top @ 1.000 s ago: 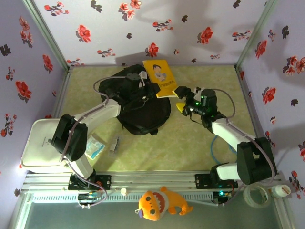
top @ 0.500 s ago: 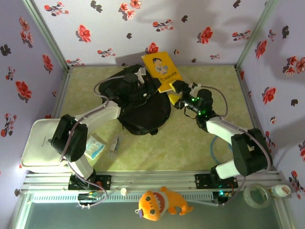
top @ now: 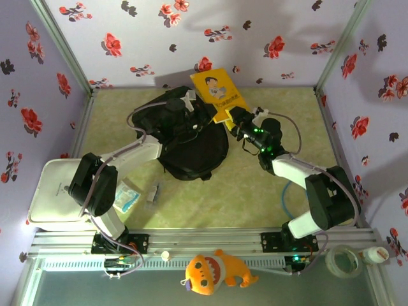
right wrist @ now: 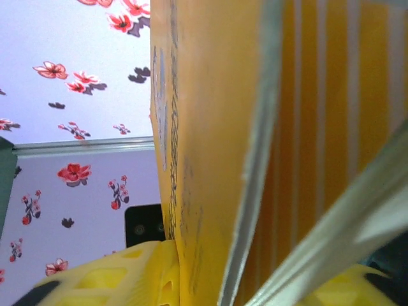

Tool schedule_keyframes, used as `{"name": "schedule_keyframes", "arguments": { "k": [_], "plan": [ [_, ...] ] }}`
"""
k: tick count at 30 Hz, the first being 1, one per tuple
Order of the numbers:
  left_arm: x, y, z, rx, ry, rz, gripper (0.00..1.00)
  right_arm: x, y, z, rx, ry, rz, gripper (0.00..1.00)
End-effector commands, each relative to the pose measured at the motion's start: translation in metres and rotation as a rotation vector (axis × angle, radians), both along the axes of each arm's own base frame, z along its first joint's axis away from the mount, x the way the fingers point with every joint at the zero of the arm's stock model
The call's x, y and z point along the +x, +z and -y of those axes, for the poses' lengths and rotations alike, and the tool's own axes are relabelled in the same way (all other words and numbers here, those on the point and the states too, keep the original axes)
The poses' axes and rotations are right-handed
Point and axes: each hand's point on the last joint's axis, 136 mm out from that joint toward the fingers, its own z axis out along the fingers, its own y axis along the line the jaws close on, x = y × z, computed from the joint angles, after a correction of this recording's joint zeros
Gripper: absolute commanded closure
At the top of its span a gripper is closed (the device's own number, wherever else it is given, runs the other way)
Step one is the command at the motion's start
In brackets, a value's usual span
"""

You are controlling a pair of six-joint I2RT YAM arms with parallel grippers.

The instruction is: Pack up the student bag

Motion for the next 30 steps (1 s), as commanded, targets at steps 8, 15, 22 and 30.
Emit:
{"name": "schedule_keyframes", "arguments": {
  "k": [8, 15, 22, 30],
  "plan": [
    [-0.013, 0.012, -0.026, 0.149, 0.027, 0.064, 0.61, 0.005, 0.018, 0.011, -0.137, -0.079, 0.094, 0.97],
    [-0.028, -0.034, -0.069, 0.587, -0.008, 0.091, 0.26, -0.013, 0.012, 0.045, -0.401, -0.148, 0.103, 1.00],
    [-0.056, -0.075, -0.089, 0.934, -0.230, 0.155, 0.12, -0.028, 0.004, 0.085, -0.561, -0.213, 0.069, 1.00],
    [-0.095, -0.105, -0.098, 1.262, -0.468, 0.222, 0.09, -0.034, -0.001, 0.107, -0.602, -0.256, 0.034, 1.00]
  ]
}}
